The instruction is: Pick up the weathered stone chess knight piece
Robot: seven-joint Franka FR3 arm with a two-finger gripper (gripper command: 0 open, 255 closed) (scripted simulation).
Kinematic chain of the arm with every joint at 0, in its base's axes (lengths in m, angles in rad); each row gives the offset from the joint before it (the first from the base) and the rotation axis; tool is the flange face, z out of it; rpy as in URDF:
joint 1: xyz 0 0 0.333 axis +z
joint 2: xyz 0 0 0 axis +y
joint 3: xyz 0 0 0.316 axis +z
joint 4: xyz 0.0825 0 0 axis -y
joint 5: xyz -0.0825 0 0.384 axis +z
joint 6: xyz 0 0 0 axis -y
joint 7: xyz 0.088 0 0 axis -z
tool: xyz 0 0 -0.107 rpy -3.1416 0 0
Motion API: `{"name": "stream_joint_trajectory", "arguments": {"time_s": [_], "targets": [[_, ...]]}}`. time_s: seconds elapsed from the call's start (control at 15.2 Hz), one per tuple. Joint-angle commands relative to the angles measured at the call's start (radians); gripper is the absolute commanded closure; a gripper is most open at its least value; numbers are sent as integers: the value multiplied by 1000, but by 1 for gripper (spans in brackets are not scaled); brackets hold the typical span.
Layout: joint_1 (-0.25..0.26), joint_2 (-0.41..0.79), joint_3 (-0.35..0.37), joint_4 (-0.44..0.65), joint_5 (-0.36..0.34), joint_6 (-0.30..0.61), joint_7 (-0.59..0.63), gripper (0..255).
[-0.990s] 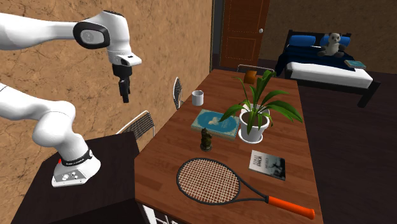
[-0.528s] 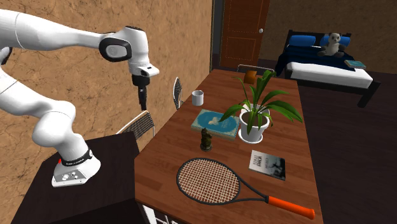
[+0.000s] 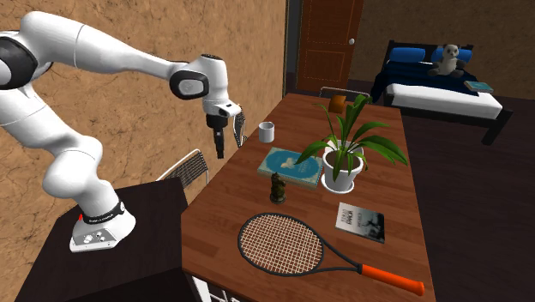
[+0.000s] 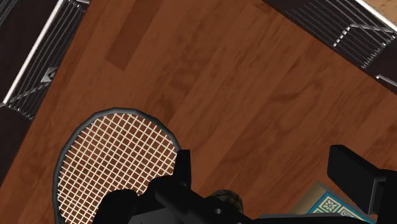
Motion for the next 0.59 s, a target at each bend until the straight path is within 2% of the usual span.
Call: {"name": "stream_joint_trajectory", "arguments": {"time_s": [0.0,0.53], "targets": [[-4,87,0,45,-9,47,8,0],[-14,389,-8,255,-45,158,38,0]]}}
